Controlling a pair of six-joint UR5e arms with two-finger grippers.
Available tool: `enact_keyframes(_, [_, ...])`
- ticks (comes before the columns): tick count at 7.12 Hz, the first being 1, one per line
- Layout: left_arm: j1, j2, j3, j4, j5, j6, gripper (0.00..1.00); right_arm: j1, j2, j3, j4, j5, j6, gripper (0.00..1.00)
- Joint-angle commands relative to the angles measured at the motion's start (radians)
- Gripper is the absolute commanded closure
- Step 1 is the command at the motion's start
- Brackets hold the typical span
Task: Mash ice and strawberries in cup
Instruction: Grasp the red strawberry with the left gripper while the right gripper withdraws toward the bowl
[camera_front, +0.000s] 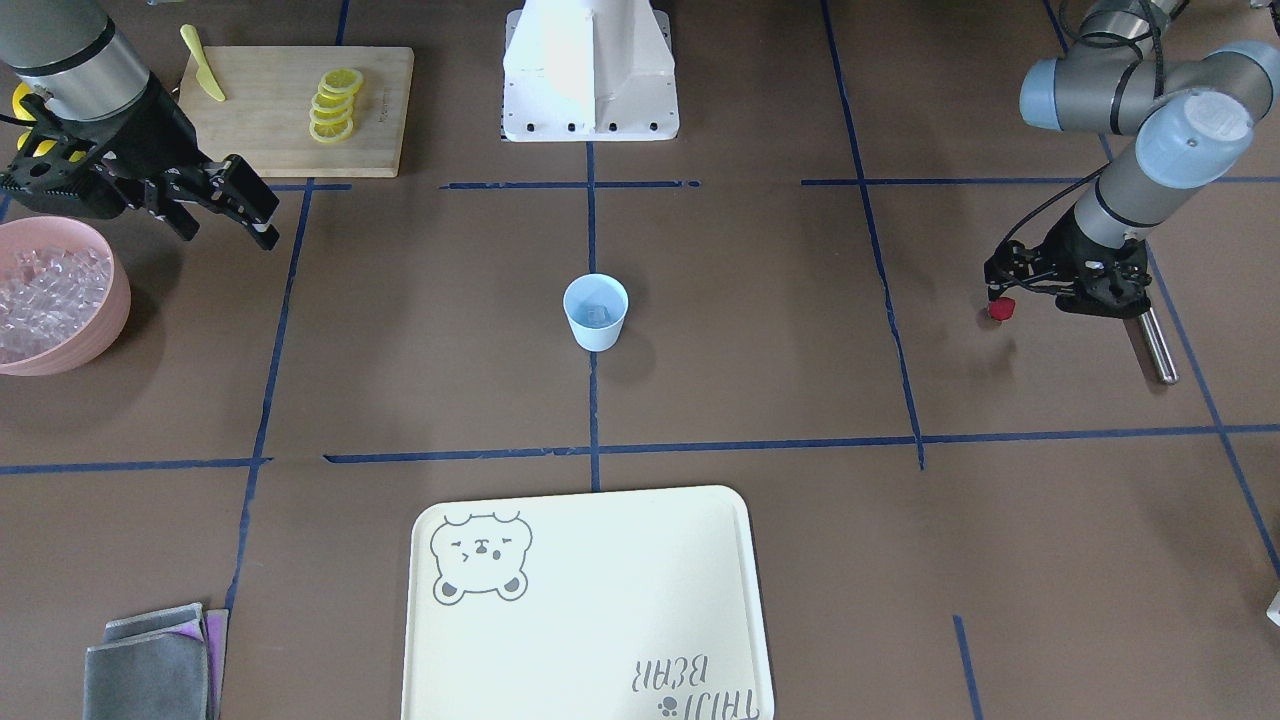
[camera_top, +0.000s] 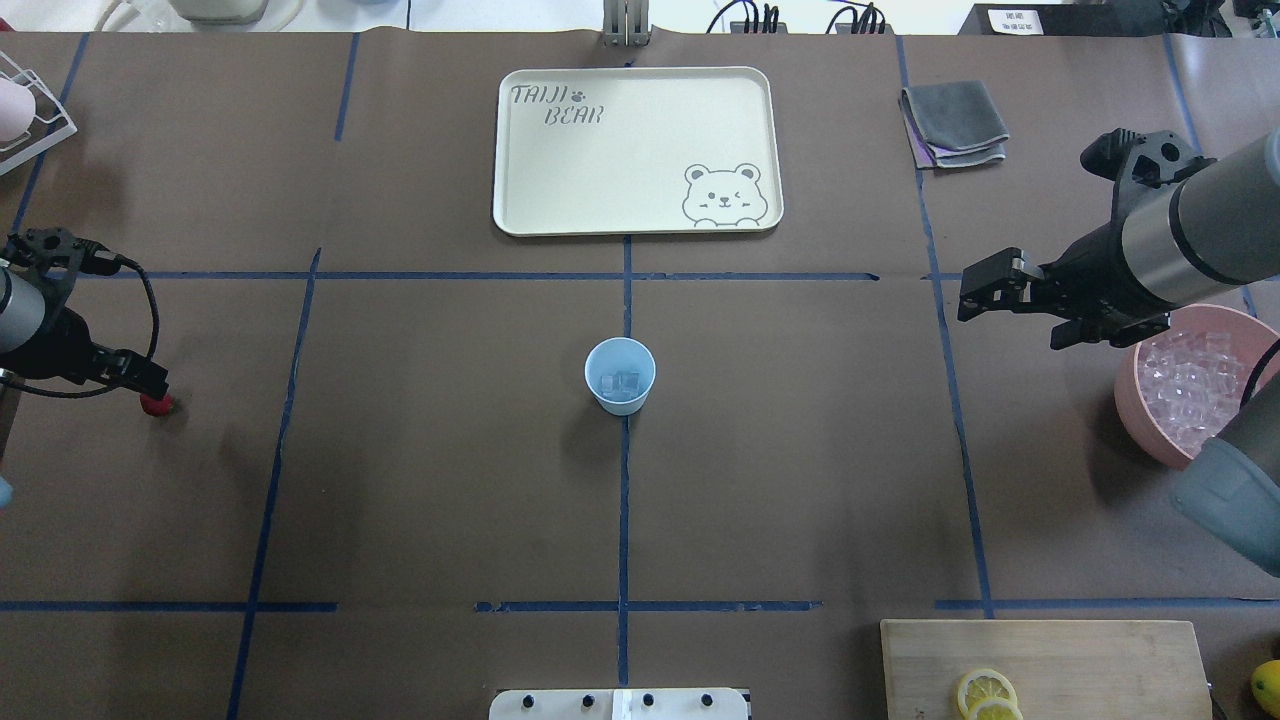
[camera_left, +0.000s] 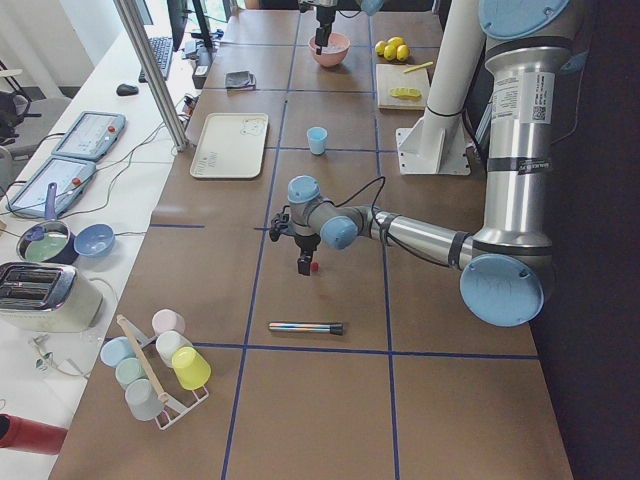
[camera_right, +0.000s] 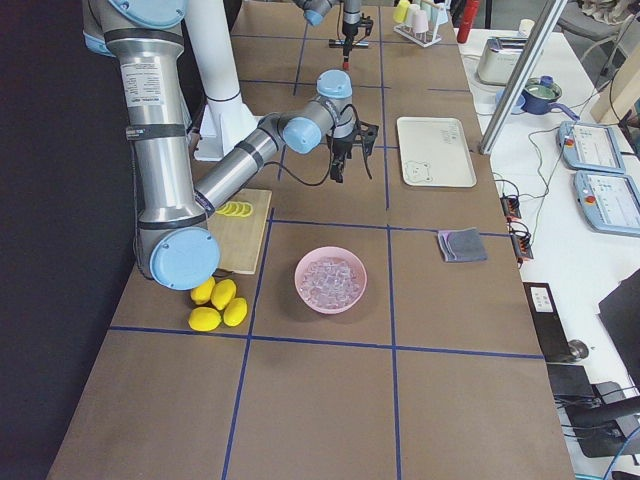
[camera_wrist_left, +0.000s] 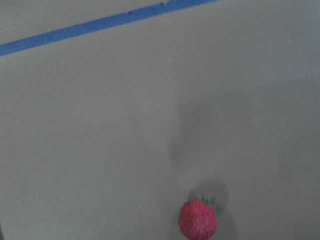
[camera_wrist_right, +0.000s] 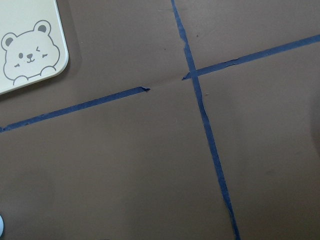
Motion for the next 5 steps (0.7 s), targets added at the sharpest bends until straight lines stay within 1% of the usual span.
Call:
enact_keyframes(1, [0.035, -0.011, 0.032, -0.02, 0.003, -0.054, 0.0, -0.002, 0.001, -0.008, 0.002, -0.003, 0.001, 0.01])
enact_keyframes(3, [0.036, -0.014, 0.041, -0.02, 0.003, -0.052, 0.0, -0.005, 0.001, -0.017, 0.002, -0.003, -0.005, 0.01])
enact_keyframes(5, [0.036, -0.016, 0.042, -0.02, 0.003, -0.052, 0.03, -0.007, 0.001, -0.017, 0.002, -0.006, -0.005, 0.01])
